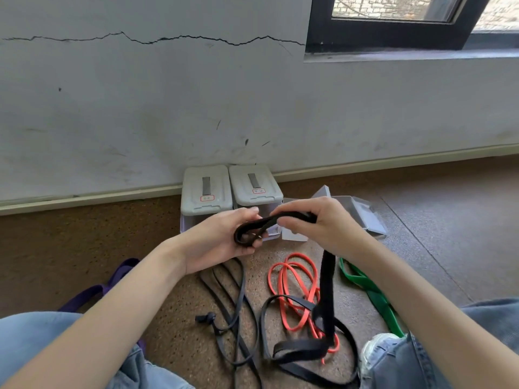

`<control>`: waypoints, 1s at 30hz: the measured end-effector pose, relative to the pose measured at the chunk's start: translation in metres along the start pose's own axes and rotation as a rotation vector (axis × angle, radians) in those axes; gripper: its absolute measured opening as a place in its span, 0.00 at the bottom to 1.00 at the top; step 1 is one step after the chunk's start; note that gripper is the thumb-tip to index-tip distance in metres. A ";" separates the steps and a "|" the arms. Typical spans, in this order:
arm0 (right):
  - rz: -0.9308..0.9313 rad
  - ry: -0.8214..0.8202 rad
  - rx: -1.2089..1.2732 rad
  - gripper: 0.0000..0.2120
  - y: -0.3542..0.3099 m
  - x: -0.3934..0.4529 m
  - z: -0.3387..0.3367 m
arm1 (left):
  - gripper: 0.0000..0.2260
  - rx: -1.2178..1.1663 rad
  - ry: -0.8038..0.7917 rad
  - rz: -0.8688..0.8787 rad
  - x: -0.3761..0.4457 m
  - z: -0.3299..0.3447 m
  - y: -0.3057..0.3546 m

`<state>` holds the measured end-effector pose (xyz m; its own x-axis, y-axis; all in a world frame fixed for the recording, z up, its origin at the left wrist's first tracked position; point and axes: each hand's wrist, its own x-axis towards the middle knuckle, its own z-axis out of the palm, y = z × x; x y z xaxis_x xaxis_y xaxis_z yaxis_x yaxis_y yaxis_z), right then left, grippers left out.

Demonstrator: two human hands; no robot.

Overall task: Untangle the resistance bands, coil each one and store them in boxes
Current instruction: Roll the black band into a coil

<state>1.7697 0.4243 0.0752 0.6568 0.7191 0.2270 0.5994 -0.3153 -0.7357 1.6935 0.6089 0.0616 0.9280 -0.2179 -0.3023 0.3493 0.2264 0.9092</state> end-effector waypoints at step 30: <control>-0.088 0.037 -0.324 0.23 0.003 -0.001 0.021 | 0.03 -0.188 0.263 0.005 0.006 -0.006 -0.006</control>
<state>1.7614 0.4350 0.0591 0.6089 0.7310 0.3079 0.7648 -0.4382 -0.4723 1.6981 0.6124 0.0529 0.9228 0.0310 -0.3840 0.3399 0.4037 0.8494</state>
